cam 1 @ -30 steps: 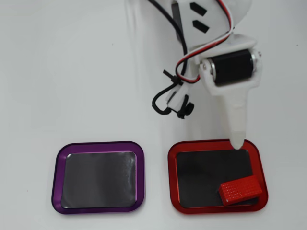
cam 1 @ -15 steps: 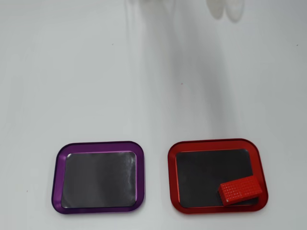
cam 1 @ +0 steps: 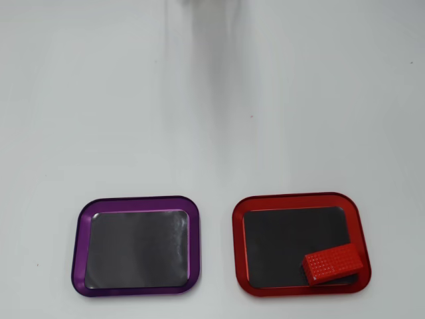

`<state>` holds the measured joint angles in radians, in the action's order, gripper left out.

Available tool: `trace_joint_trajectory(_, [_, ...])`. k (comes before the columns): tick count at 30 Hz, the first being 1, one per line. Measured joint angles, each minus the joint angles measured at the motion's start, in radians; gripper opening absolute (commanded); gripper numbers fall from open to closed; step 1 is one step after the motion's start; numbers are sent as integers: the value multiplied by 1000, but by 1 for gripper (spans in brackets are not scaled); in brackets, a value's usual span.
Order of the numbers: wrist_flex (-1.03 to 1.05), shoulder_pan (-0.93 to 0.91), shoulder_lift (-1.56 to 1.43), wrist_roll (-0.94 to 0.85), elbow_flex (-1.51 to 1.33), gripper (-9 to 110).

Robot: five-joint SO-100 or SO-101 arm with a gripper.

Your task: Grasp a red block and put it in the left red dish.

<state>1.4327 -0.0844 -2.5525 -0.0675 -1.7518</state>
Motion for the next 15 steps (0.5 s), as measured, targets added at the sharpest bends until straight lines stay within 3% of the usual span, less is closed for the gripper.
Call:
trace_joint_trajectory(9, [-318,-12,-526,-5,-742,24])
trace_joint_trajectory(15, [-362,-14,-787,-5,-1074,24])
